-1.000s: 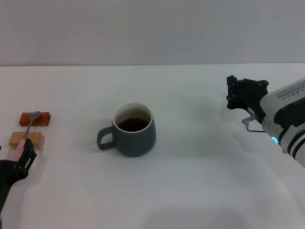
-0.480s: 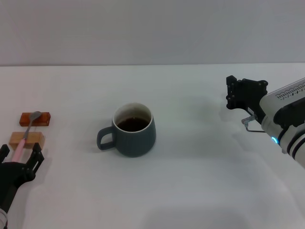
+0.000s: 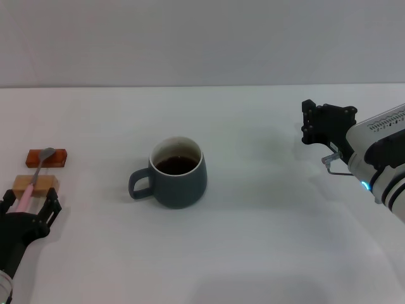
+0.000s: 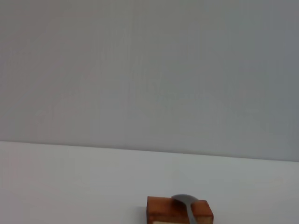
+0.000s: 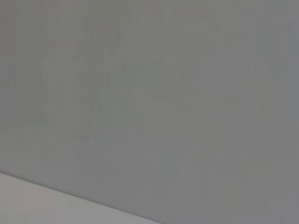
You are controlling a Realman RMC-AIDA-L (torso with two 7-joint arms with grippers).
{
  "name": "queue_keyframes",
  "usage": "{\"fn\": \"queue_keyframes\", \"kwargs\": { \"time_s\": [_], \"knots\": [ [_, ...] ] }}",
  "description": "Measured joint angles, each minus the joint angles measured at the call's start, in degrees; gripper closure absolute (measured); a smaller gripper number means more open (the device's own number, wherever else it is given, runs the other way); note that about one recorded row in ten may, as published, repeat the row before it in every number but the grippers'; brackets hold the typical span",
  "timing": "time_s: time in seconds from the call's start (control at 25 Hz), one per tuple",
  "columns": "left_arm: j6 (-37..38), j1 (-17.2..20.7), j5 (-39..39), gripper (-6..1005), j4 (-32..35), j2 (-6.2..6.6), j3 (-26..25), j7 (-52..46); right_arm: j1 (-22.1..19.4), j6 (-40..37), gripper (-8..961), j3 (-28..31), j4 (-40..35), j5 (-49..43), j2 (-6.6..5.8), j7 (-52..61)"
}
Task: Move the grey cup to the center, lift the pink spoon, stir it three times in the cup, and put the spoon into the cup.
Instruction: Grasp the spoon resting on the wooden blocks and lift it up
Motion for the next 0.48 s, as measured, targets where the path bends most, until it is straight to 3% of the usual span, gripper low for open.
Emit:
{"fn": "queue_keyframes", "kwargs": {
  "time_s": [0.48],
  "knots": [
    [-0.5, -0.4, -0.3, 186, 0.9, -0.03, -0.9, -0.1, 0.0, 0.0, 954, 0.0, 0.0, 0.1, 0.0, 0.0]
  ]
}}
